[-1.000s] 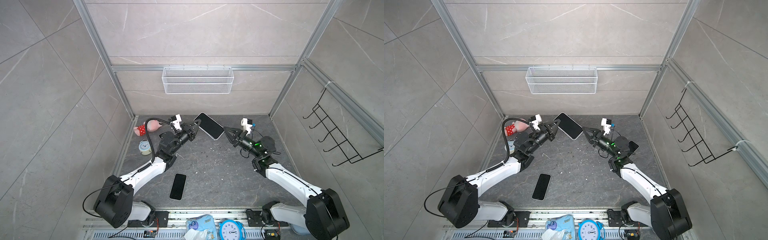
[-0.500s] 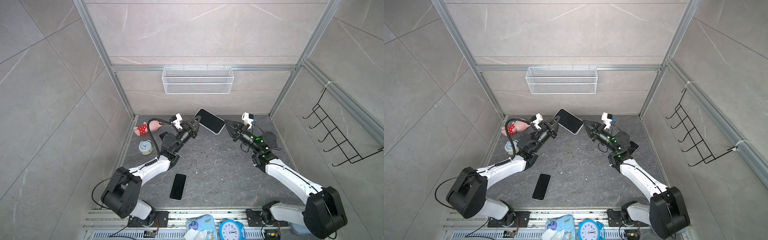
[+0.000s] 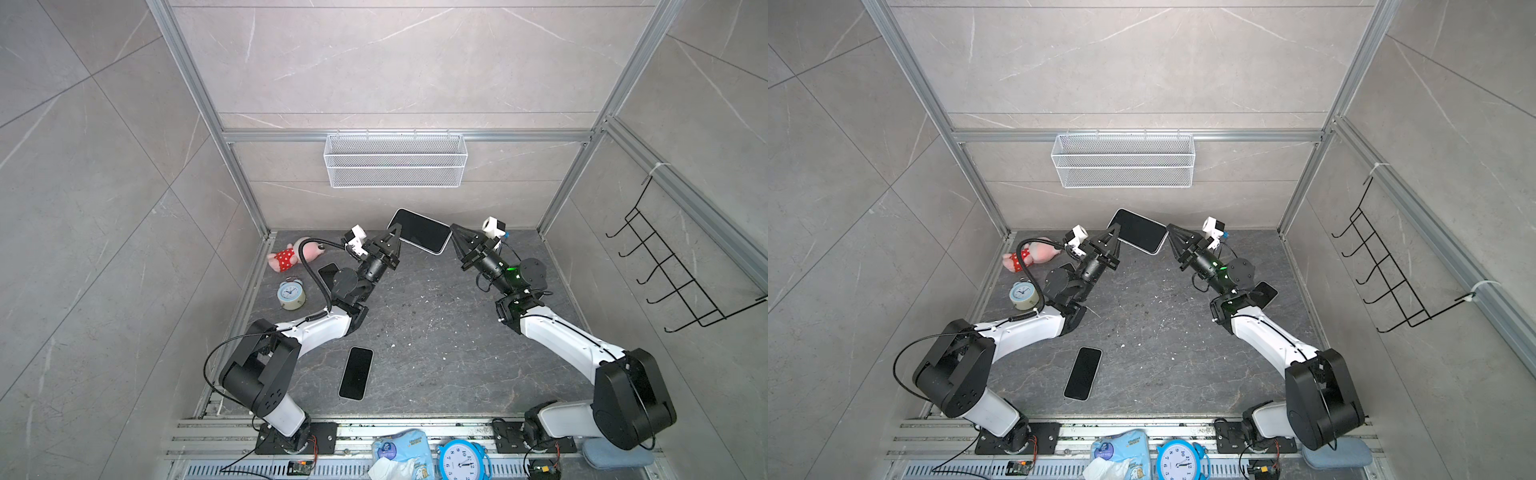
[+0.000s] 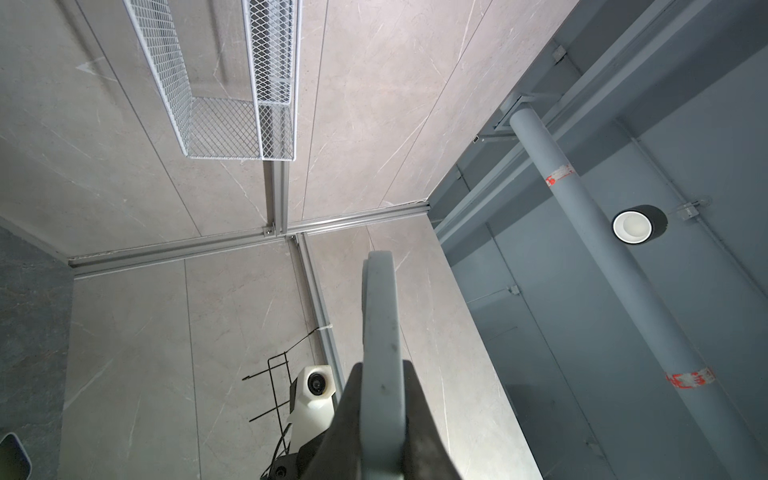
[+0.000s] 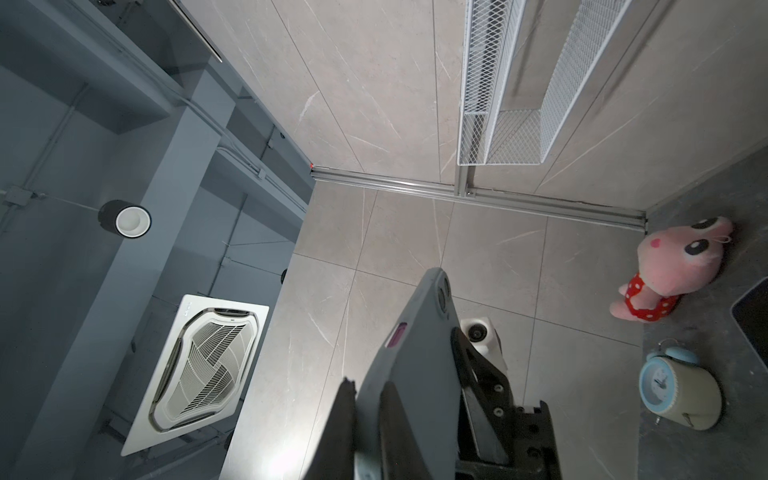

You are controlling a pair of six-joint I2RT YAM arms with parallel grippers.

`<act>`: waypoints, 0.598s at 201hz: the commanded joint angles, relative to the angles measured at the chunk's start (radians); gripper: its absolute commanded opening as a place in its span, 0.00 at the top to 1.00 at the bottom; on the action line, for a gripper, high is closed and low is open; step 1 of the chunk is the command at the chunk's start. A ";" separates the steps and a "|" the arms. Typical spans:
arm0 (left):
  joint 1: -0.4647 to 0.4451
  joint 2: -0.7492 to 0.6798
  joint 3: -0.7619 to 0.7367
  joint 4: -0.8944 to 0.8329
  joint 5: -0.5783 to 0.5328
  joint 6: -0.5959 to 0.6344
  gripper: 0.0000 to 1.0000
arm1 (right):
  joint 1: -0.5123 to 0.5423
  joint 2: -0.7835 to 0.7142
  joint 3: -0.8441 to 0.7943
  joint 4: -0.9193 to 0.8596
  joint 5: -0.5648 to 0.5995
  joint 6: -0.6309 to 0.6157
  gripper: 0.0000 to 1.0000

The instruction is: Take the phone out of the phone case

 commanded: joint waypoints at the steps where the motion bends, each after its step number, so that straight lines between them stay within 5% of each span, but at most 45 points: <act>1: -0.031 -0.019 0.059 0.092 0.054 0.037 1.00 | 0.008 0.040 0.057 0.136 0.069 0.076 0.92; 92: -0.042 0.005 0.152 0.091 0.037 0.060 1.00 | 0.007 0.134 0.076 0.189 0.091 0.138 0.92; 120: -0.026 -0.020 0.128 0.088 0.025 0.054 1.00 | -0.047 0.059 -0.028 0.151 0.058 0.095 0.77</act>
